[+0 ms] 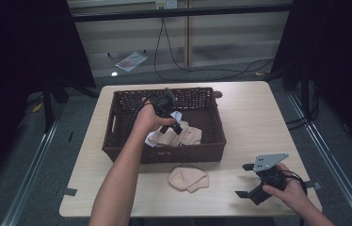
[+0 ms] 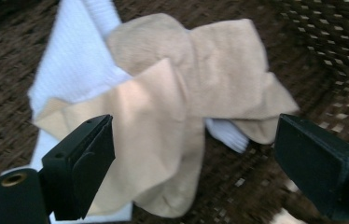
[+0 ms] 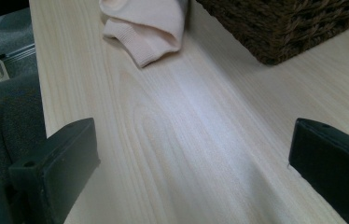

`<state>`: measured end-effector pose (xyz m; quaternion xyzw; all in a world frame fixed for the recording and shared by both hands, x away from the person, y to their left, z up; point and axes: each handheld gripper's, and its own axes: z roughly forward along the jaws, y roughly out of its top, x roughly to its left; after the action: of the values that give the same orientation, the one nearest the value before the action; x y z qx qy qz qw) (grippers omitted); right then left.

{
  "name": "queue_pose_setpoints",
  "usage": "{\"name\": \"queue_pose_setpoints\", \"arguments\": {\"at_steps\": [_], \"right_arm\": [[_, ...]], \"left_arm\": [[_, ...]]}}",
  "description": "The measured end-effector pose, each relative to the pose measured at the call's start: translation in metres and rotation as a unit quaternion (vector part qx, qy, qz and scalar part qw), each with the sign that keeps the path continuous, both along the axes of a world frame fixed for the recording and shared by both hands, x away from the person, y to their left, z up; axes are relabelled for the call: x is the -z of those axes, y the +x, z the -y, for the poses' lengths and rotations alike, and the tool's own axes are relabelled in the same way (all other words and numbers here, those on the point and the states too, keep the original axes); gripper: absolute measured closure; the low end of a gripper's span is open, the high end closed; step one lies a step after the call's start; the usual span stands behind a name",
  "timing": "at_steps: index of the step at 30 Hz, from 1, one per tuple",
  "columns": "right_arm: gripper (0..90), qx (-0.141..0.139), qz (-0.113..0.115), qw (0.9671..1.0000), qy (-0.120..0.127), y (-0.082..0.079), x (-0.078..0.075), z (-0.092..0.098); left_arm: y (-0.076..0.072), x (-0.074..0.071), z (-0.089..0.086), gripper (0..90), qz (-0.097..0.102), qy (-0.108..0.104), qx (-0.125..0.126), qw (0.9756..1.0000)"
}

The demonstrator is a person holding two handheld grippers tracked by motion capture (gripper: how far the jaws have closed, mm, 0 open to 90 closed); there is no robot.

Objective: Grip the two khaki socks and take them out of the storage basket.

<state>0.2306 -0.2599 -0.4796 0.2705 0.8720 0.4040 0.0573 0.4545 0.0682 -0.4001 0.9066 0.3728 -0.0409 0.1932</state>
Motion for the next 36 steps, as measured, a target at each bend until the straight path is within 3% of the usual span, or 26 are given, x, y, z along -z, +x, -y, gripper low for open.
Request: {"name": "queue_pose_setpoints", "arguments": {"at_steps": [10,15,22,31,34,36], "right_arm": [[0.9,-0.001,-0.002,1.0,0.0,-0.001,0.0,0.0],[0.9,-0.001,-0.001,1.0,-0.001,-0.001,0.0,-0.001],[0.9,-0.001,-0.001,1.0,0.001,-0.001,-0.001,-0.001],[0.9,0.001,0.001,1.0,0.001,-0.001,-0.001,0.0],[0.9,0.001,-0.001,1.0,0.002,-0.001,-0.001,0.0],[0.9,0.0,0.0,1.0,0.002,-0.001,-0.002,0.0]], "left_arm": [[0.009,0.017,-0.01,11.1,0.007,-0.007,-0.032,0.9994],[0.011,0.024,-0.008,9.9,0.01,-0.007,-0.032,0.9994],[0.013,0.036,-0.007,9.8,0.003,0.01,-0.033,0.9994],[0.015,0.049,-0.008,9.7,-0.004,0.013,-0.045,0.9989],[0.015,0.052,-0.008,19.4,-0.002,0.016,-0.037,0.9992],[0.014,0.051,-0.008,34.3,-0.007,0.014,-0.04,0.9991]]}}
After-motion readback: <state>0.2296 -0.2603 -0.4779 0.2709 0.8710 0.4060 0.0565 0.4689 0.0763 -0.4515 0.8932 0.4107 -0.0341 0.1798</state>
